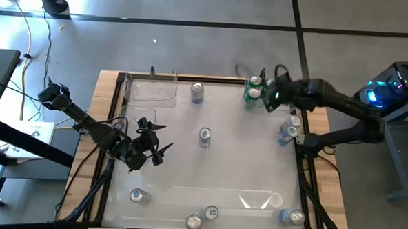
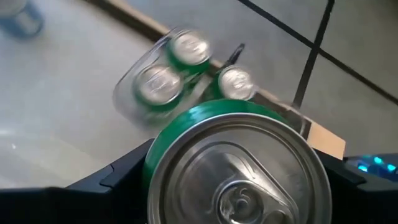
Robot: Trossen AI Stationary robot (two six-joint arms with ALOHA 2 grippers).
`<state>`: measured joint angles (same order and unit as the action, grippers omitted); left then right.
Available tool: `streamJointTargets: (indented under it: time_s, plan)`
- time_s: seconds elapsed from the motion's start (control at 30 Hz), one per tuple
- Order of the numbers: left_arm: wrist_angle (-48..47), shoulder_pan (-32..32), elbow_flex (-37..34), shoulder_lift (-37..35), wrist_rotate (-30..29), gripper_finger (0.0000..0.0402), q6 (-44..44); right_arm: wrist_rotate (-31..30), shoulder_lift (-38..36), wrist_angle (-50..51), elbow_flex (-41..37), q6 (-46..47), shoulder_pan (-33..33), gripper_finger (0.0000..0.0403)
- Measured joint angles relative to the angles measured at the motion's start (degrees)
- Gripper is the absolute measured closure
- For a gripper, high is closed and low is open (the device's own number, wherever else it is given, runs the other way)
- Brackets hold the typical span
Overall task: Sort soda cans
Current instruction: Put the green soda can into the top right transparent bin
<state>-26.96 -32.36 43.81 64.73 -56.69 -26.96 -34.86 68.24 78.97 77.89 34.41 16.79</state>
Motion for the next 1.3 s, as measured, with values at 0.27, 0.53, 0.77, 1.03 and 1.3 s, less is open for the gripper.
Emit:
streamJointTargets:
  time_s: [0.27, 0.53, 0.77, 1.03, 1.3]
  plan:
    - [0.4, 0.0, 0.0, 0.1, 0.0, 0.0053, 0.0, 12.4, -2.2, -15.3, -11.2, -12.3, 14.5, 0.0110]
    - [1.8, 0.0, 0.0, 0.1, 0.0, 0.0053, 1.1, 14.3, -2.2, -28.9, -22.6, -15.8, 20.9, 0.0110]
    - [2.4, 0.0, 0.0, 0.1, 0.0, 0.0053, 1.1, 19.2, -1.8, -38.5, -28.3, -16.9, 24.5, 0.0110]
    - [4.4, 0.0, 0.0, 0.1, 0.0, 0.0053, 2.7, 21.4, 3.0, -42.4, -31.0, -18.6, 25.6, 0.0110]
    - [4.6, 0.1, 0.0, 0.1, 0.0, 0.0053, 2.6, 21.6, 7.6, -43.4, -31.0, -19.7, 25.6, 0.0107]
